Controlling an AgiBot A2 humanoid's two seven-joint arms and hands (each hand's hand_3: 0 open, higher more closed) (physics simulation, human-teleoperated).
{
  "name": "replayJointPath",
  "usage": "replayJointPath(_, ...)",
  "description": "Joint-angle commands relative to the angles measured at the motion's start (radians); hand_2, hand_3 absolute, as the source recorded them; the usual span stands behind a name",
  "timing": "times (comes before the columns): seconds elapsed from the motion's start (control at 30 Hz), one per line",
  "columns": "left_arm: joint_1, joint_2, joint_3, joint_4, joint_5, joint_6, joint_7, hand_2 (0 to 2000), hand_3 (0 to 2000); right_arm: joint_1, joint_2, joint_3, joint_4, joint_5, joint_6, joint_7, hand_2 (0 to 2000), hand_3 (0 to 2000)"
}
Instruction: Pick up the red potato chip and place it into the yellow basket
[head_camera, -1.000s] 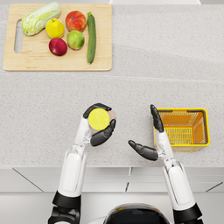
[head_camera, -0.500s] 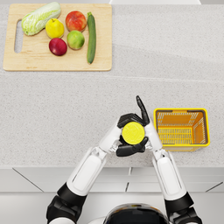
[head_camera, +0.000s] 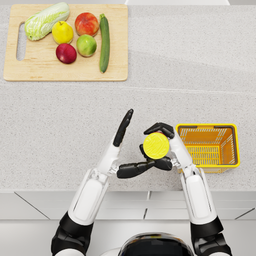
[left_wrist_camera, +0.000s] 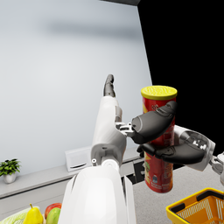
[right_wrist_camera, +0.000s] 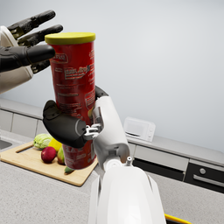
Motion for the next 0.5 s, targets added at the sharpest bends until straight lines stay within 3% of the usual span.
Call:
replayJointPath(0.03,0.007,0.001,-0.298,-0.014,0.000,0.007,0.000,0,0,0.052,-0.004,-0.216,0.063,0.000,0.006,-0.004,2000,2000)
replayJointPath(0.13,-0.005,0.001,-0.412,0.007,-0.001,0.019,0.001,0,0,0.058,0.008,-0.318,0.111,-0.001,0.004,-0.010,2000,2000)
replayJointPath(0.3,-0.039,0.007,-0.469,0.031,-0.002,0.025,0.002,0,0,0.019,0.009,-0.413,0.122,-0.001,0.006,-0.012,2000,2000)
replayJointPath(0.33,-0.040,0.007,-0.463,0.040,-0.002,0.025,0.002,0,0,0.003,0.005,-0.419,0.107,-0.001,0.008,-0.039,2000,2000)
replayJointPath(0.43,-0.051,0.009,-0.451,0.048,-0.002,0.026,0.002,0,0,-0.033,-0.001,-0.436,0.065,-0.001,0.021,-0.222,2000,2000)
replayJointPath(0.5,-0.055,0.010,-0.450,0.059,-0.002,0.026,0.002,0,0,-0.048,-0.002,-0.439,0.040,-0.001,0.024,-0.291,2000,2000)
